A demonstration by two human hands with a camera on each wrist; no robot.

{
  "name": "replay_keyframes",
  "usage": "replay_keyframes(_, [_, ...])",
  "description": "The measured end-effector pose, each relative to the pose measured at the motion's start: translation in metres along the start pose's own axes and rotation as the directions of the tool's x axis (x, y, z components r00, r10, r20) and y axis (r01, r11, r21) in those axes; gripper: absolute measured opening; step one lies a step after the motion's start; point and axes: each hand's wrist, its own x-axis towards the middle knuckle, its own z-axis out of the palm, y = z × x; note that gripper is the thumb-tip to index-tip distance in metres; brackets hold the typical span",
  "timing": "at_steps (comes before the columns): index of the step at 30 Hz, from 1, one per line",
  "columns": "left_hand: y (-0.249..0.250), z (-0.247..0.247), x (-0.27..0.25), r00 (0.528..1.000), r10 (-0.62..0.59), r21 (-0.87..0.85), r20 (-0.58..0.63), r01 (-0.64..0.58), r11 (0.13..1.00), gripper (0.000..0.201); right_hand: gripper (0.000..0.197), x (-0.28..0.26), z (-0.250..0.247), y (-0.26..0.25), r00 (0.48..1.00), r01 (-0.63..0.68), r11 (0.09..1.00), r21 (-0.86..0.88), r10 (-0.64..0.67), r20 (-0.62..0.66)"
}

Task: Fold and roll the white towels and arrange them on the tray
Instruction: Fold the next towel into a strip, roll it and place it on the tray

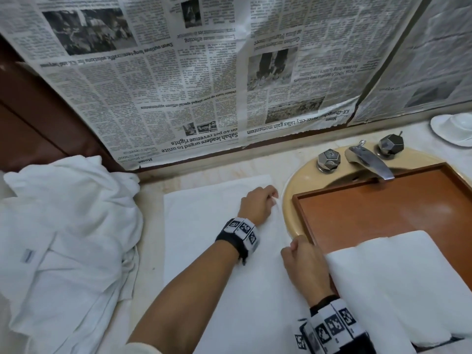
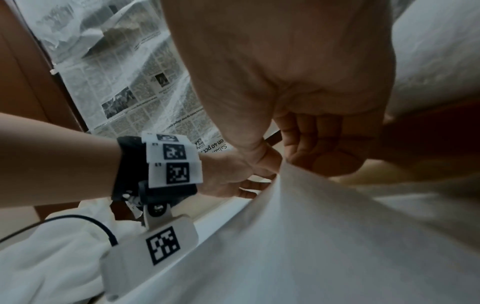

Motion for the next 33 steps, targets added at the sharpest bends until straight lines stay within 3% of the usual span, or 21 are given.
replay_keyframes(6, [-0.017, -0.042, -0.041, 0.986, -0.028, -0.272, -0.167, -0.018, 0.962, 0.008, 0.006, -0.024, 0.001, -0.037, 0.982, 0.181, 0.983, -0.042, -0.178, 0.065])
replay_keyframes(10, [-0.058, -0.085, -0.093, 0.962, -0.058, -0.301, -0.265, -0.025, 0.953, 0.007, 0.011, -0.043, 0.021, -0.080, 0.932, 0.320, 0.945, -0.069, -0.300, 0.203])
replay_keyframes(15, [-0.117, -0.126, -0.139, 0.923, -0.167, -0.302, -0.348, 0.059, 0.951, 0.011, 0.010, -0.056, 0.061, -0.134, 0.873, 0.395, 0.915, -0.084, -0.346, 0.344])
replay_keyframes(19, [-0.156, -0.123, -0.159, 0.887, -0.334, -0.356, -0.319, 0.214, 0.910, 0.015, 0.011, -0.060, 0.104, -0.153, 0.848, 0.385, 0.919, -0.084, -0.317, 0.424])
replay_keyframes(22, [-0.169, -0.112, -0.166, 0.858, -0.400, -0.350, -0.321, 0.285, 0.893, 0.016, 0.011, -0.063, 0.126, -0.153, 0.845, 0.368, 0.927, -0.072, -0.301, 0.441])
replay_keyframes(33, [-0.171, -0.114, -0.175, 0.821, -0.421, -0.385, -0.386, 0.271, 0.882, 0.013, 0.008, -0.074, 0.143, -0.163, 0.835, 0.447, 0.894, 0.030, -0.429, 0.345])
